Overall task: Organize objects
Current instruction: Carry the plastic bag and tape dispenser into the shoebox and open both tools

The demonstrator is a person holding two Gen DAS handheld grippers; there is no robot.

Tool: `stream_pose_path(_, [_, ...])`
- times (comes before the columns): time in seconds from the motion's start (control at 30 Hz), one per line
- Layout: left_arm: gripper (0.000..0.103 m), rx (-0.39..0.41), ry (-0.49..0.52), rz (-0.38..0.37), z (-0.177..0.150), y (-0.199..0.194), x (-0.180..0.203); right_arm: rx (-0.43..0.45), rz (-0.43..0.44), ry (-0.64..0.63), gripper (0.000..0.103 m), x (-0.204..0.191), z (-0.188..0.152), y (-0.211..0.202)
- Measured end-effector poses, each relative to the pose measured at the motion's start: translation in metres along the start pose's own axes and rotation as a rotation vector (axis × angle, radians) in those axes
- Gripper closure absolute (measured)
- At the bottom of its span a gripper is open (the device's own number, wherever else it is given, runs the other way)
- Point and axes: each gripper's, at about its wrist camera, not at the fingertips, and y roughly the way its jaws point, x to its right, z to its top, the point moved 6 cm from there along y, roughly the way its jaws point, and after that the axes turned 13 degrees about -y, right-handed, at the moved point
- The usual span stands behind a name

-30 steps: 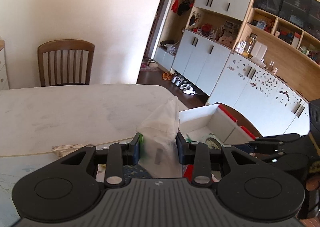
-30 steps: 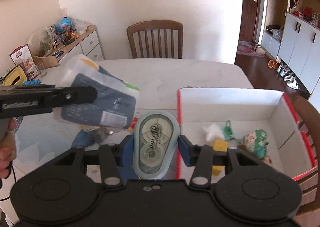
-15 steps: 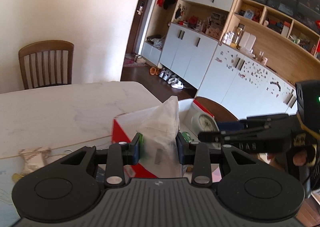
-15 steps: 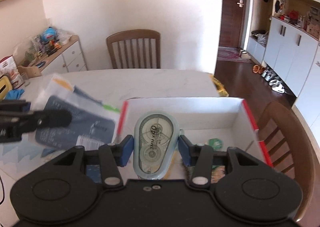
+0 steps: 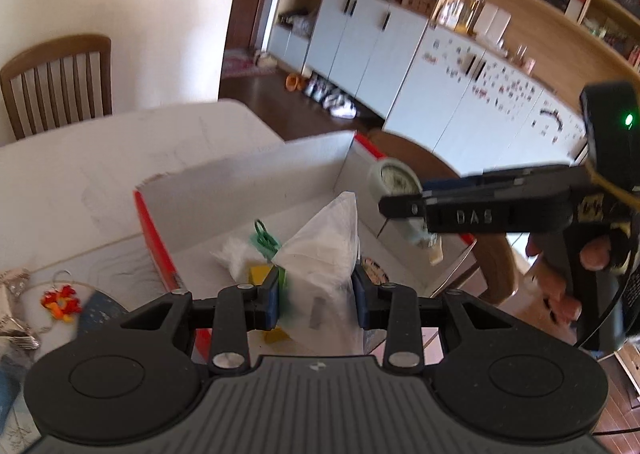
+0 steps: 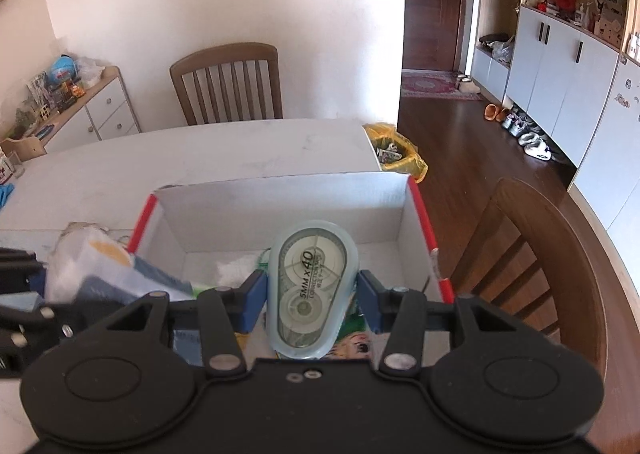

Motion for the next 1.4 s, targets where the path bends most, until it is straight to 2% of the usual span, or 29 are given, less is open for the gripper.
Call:
stream_pose_path(0.37, [0.069, -0.113, 0.034, 0.064, -0.006, 0.053, 0.011, -0.066, 0.011, -0.056, 0.055, 0.018, 0.008, 0.046])
stream_pose_path(0.67, [0.069, -0.167, 0.05, 0.111, -0.009, 0.076, 0.013, -0.136, 0.032, -0.061, 0.055, 0.024, 0.011, 0.088])
stream_pose_path(1.0, [0.068, -0.201, 0.107, 0.15, -0.006, 0.088, 0.02, -0.231, 0.071, -0.085, 0.055, 0.016, 0.005, 0.121])
stream_pose_path(1.1, [0.067, -0.206, 0.091, 0.152, -0.005, 0.088, 0.017, -0.273, 0.058, -0.041, 0.055, 0.017, 0.002, 0.129])
stream_pose_path(1.27, [0.066, -0.214, 0.064, 0.145, -0.005, 0.085, 0.015, -0.292, 0.058, -0.036, 0.055, 0.017, 0.001, 0.134])
stream_pose_path(1.37, [0.063, -0.211, 0.048, 0.146, -0.007, 0.082, 0.014, -0.299, 0.068, -0.053, 0.055, 0.014, 0.001, 0.134])
stream_pose_path(1.4, [0.058, -0.212, 0.043, 0.147, -0.007, 0.082, 0.015, -0.304, 0.067, -0.058, 0.055, 0.013, 0.001, 0.135])
